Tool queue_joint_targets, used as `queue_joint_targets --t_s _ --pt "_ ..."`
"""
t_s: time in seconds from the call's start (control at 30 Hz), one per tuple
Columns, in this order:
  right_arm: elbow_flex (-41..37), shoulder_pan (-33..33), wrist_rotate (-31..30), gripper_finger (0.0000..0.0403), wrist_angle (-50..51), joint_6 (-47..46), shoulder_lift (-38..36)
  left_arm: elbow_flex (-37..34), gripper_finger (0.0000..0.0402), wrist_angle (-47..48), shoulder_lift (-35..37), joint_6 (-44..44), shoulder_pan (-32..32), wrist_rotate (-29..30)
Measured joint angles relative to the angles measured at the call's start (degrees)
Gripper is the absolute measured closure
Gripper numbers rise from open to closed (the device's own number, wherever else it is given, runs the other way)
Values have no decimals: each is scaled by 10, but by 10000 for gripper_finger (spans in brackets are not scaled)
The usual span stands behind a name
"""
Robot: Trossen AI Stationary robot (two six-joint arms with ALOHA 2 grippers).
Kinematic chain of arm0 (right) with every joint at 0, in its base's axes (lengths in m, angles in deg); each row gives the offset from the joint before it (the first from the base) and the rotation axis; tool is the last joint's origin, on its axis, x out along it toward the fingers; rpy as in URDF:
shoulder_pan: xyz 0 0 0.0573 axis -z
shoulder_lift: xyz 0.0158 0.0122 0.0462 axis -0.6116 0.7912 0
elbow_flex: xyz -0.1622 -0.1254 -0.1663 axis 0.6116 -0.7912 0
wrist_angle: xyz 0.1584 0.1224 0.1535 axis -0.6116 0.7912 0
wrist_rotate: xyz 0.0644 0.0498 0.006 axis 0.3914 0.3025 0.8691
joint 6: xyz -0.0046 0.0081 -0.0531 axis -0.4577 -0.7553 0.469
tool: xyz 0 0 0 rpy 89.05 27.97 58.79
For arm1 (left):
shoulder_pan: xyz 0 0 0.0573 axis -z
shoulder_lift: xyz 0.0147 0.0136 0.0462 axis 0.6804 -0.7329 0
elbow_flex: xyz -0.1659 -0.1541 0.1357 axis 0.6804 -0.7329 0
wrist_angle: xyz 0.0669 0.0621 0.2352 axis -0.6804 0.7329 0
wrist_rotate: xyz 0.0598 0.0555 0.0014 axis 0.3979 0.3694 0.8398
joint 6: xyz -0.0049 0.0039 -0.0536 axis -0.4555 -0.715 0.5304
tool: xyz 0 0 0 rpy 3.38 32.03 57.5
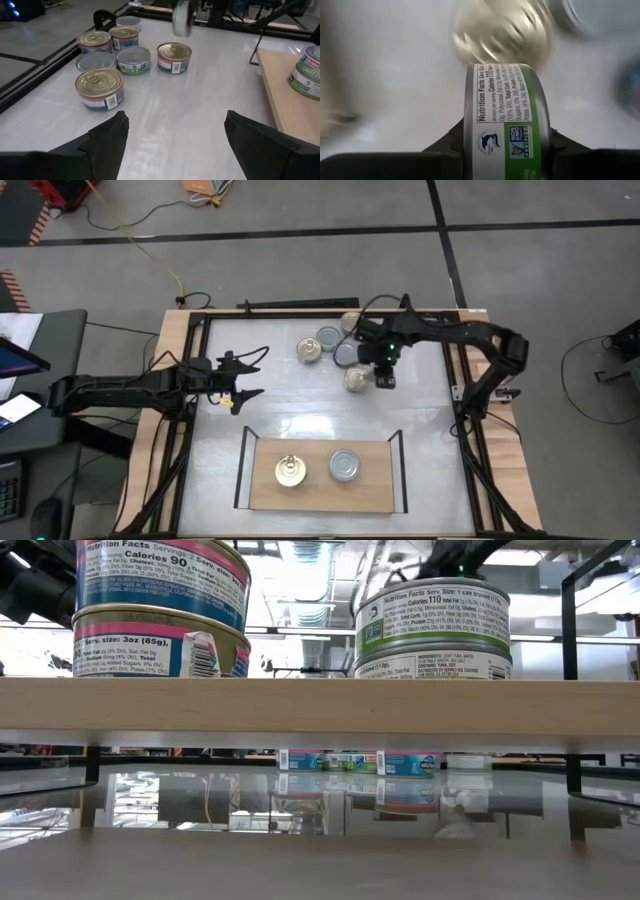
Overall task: Stack canned seafood by type on shelf
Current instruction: Stack the green tuna can on top of the green tuna can on the shelf
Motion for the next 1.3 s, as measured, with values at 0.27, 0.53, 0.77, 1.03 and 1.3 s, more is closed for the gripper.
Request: queue_joint_targets --t_s 0.27,0.53,0.77,1.03,1.3 --pt "55 -19 287 240 -112 -184 -5 0 84 1 0 19 0 -1" --pt "54 -121 362 255 -154 -303 -5 0 84 6 0 43 0 -3" --pt "53 -231 353 234 -239 -410 9 0 84 2 0 53 0 -4" --pt "54 -291 351 255 -308 -466 47 0 84 -7 0 61 0 -2" --pt "54 -296 382 224 -314 -495 100 0 84 -16 0 43 0 -1"
